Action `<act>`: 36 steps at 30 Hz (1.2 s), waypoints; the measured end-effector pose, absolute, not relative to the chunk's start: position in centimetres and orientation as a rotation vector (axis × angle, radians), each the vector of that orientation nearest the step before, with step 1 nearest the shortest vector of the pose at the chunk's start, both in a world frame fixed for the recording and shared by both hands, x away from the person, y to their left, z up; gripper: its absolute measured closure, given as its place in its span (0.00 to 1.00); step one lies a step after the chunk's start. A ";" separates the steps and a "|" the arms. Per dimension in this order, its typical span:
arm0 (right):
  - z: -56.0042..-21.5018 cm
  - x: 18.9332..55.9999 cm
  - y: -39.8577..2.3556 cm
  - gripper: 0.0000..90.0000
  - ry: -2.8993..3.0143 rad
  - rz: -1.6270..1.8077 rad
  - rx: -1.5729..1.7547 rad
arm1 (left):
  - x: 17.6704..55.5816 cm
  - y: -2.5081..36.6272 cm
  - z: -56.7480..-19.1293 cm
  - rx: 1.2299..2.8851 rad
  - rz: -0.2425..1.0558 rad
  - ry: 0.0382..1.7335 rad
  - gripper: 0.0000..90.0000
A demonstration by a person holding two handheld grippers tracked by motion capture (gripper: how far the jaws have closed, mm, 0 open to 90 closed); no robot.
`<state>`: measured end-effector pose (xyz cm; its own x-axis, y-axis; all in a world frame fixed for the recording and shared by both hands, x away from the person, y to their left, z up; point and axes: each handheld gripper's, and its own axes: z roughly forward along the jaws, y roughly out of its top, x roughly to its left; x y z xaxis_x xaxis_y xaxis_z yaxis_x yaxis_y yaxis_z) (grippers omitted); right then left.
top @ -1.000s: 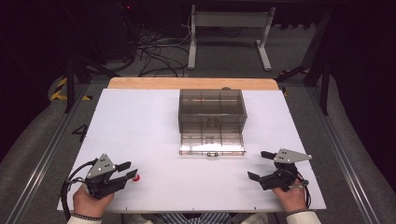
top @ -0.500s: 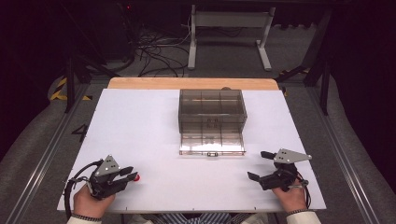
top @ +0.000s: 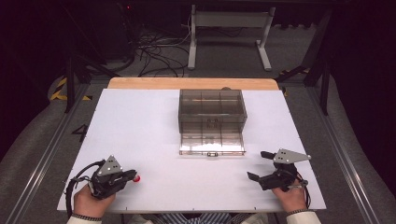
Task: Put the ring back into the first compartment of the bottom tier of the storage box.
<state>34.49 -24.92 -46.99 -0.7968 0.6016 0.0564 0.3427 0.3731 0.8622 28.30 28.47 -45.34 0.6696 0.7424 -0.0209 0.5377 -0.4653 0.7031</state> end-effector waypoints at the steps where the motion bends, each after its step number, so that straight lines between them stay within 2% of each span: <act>1: -47.0 34.5 -24.9 0.01 2.368 1.391 0.837 | 28.3 28.5 -45.3 2.176 0.368 0.981 0.95; 11: -47.0 34.5 -24.9 0.01 2.366 1.385 0.841 | 28.9 28.0 -44.5 2.165 0.397 0.937 0.95; 36: -47.0 34.5 -25.0 0.02 2.364 1.386 0.845 | 32.9 23.1 -41.2 2.170 0.416 0.802 0.95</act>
